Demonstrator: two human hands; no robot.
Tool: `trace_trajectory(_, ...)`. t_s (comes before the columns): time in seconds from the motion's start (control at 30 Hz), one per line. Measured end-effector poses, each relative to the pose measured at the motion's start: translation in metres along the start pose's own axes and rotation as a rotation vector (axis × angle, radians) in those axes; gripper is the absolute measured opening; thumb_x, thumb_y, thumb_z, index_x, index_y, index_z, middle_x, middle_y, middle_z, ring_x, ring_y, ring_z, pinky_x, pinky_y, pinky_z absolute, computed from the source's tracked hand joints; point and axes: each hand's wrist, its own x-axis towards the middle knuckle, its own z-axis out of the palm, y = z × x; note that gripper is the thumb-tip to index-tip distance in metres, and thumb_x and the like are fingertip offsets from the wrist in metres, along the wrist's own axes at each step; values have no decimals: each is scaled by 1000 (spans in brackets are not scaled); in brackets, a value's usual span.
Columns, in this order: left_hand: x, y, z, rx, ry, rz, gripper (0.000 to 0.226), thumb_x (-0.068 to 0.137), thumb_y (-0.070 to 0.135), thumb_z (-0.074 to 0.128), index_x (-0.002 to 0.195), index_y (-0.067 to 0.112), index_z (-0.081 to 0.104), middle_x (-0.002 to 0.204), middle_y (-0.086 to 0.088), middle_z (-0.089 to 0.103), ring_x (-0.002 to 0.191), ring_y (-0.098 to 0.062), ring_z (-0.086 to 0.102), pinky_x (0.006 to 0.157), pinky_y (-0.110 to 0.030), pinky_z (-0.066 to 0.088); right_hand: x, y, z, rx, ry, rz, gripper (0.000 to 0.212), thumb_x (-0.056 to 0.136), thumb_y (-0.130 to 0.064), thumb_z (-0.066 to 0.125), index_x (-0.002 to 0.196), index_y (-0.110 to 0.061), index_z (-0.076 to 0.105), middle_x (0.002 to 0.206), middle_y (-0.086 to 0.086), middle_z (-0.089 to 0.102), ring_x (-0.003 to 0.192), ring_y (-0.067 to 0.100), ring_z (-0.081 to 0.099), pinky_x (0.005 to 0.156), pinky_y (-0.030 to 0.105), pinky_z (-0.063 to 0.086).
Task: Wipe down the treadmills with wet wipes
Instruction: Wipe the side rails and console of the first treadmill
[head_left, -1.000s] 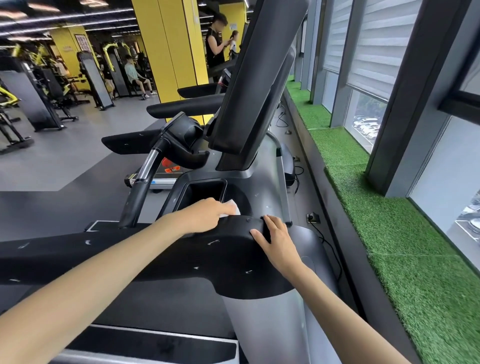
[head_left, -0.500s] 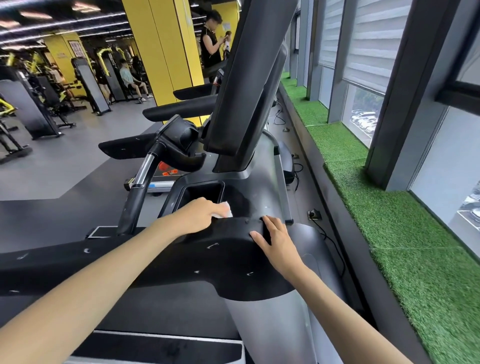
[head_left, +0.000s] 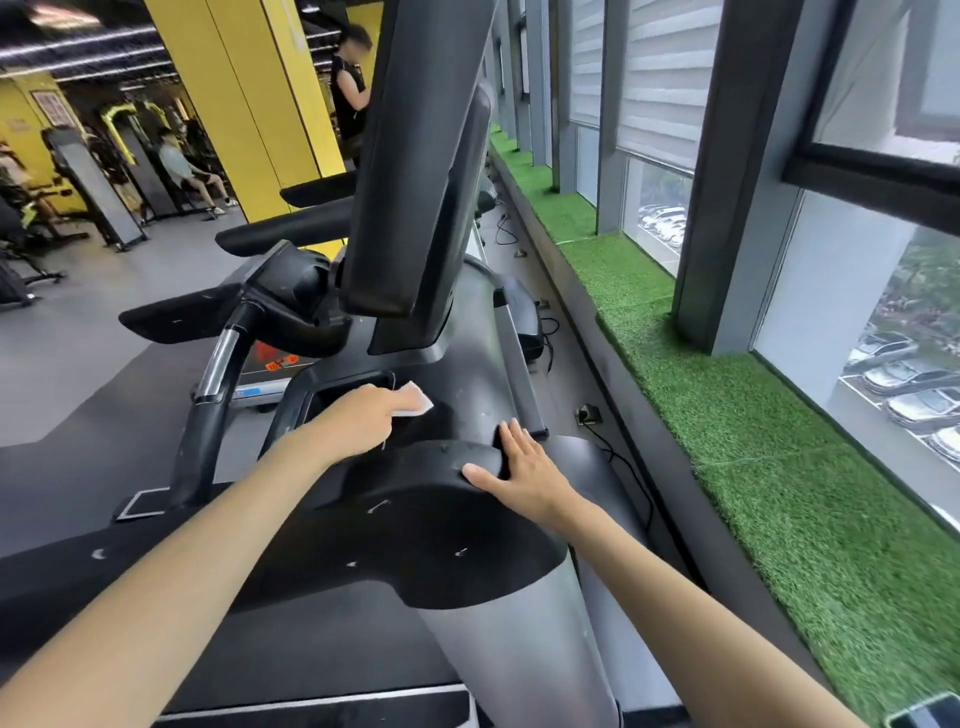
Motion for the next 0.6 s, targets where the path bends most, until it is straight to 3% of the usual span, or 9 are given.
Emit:
trace_trajectory(0.07,7,22,11,2,-31,61,68,90,-5,31,133,45,48,140,2,52,128,-25,48,106,-37,39,0,1,-1,24,-9,-25,99,86,-70,47,155,-15,3,163,0,-2,149,11,-2,121,35,6)
trace_trajectory(0.23,11,14,30,-22,-171,194,69,95,-5,32,138,47,42,151,25,25,145,-16,22,121,-36,15,3,7,7,179,-13,49,112,75,-78,53,155,-16,4,163,-2,-4,149,14,8,120,34,17)
trace_trajectory(0.33,12,5,13,5,-11,46,75,94,-9,27,140,48,39,155,15,27,146,-25,20,120,-40,16,6,10,6,198,-35,68,116,73,-79,54,155,-15,4,163,0,-5,148,18,14,117,34,21)
trace_trajectory(0.4,9,22,12,67,88,-50,70,94,-9,26,144,39,39,156,2,29,145,-30,22,118,-38,20,5,11,4,193,-39,54,113,74,-77,55,154,-14,7,162,-3,-1,148,17,14,115,34,23)
trace_trajectory(0.43,7,31,15,62,80,-27,70,94,-10,26,145,36,39,156,3,28,145,-29,22,119,-36,19,4,13,2,194,-38,44,111,75,-76,56,154,-14,10,162,-4,2,148,17,15,115,34,23)
trace_trajectory(0.53,5,35,27,-20,-104,193,71,92,-15,28,142,34,41,150,22,23,145,-6,16,121,-36,10,5,20,-1,201,-60,28,111,72,-78,57,153,-15,13,162,-3,4,148,20,16,116,35,23)
trace_trajectory(0.6,12,20,23,5,-114,153,77,90,-15,27,143,40,36,150,24,20,145,-4,13,121,-37,9,6,22,-5,200,-87,15,110,72,-77,58,151,-14,15,162,-3,4,147,22,17,114,35,24)
